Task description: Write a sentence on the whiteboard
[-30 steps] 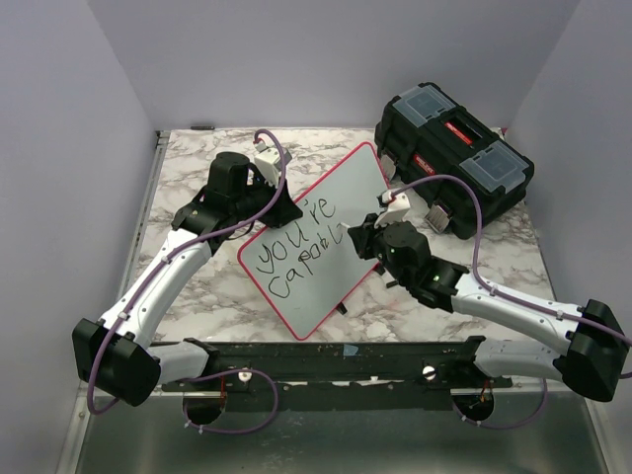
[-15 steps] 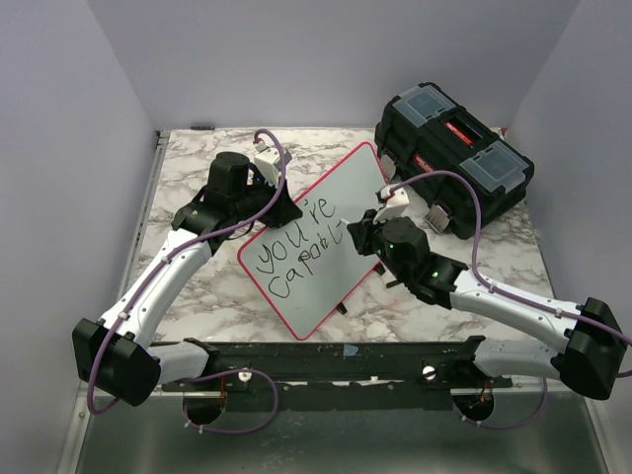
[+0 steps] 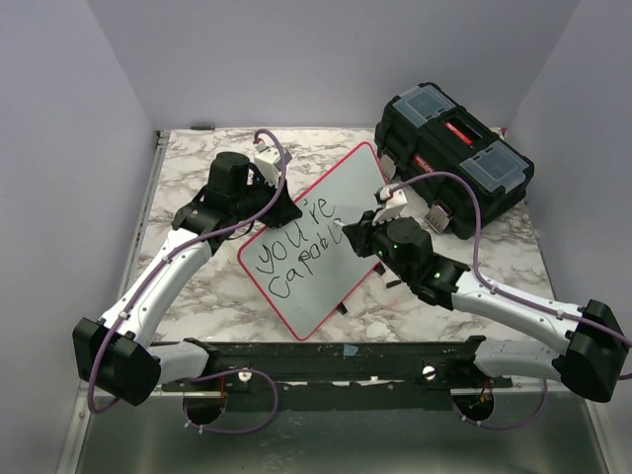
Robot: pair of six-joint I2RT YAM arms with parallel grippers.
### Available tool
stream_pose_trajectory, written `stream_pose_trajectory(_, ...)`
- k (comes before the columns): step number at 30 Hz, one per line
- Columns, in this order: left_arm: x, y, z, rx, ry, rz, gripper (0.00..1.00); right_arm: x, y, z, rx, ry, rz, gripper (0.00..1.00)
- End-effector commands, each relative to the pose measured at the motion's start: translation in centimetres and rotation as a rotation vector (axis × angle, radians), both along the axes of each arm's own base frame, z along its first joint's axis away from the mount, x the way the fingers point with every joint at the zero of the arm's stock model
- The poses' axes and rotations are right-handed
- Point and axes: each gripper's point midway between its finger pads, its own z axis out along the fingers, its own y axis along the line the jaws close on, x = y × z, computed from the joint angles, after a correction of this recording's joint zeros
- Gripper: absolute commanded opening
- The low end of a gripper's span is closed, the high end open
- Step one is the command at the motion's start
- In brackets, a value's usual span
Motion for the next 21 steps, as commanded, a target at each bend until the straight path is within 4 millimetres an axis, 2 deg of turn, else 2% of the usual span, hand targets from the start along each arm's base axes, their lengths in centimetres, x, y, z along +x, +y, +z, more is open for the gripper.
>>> stream_pose_trajectory(1, -1.2, 0.6, -3.7, 0.134, 0.049, -0.050, 0.00, -1.6, 0.8, -2.7, -0.031, 0.059, 0.093, 0.01)
stream_pose_trajectory(7, -1.2, 0.7, -3.7, 0.134, 0.048, -0.050, 0.00, -2.3, -0.2, -4.2, -0.048, 0.091, 0.082, 0.01)
stream_pose_trajectory(14, -1.2, 0.7, -3.7, 0.135, 0.048, -0.051, 0.00, -2.4, -2.3, -5.4, -0.082, 0.110, 0.002, 0.01)
stream_pose_trajectory(18, -1.2, 0.7, -3.7, 0.135, 0.047, -0.051, 0.00, -1.9, -3.5, -5.3, -0.102, 0.099, -0.063, 0.01)
stream_pose_trajectory(21, -1.3, 0.6, -3.5, 0.133, 0.043, -0.052, 0.00, -1.3, -4.0, -4.3, -0.105, 0.072, -0.102, 0.01)
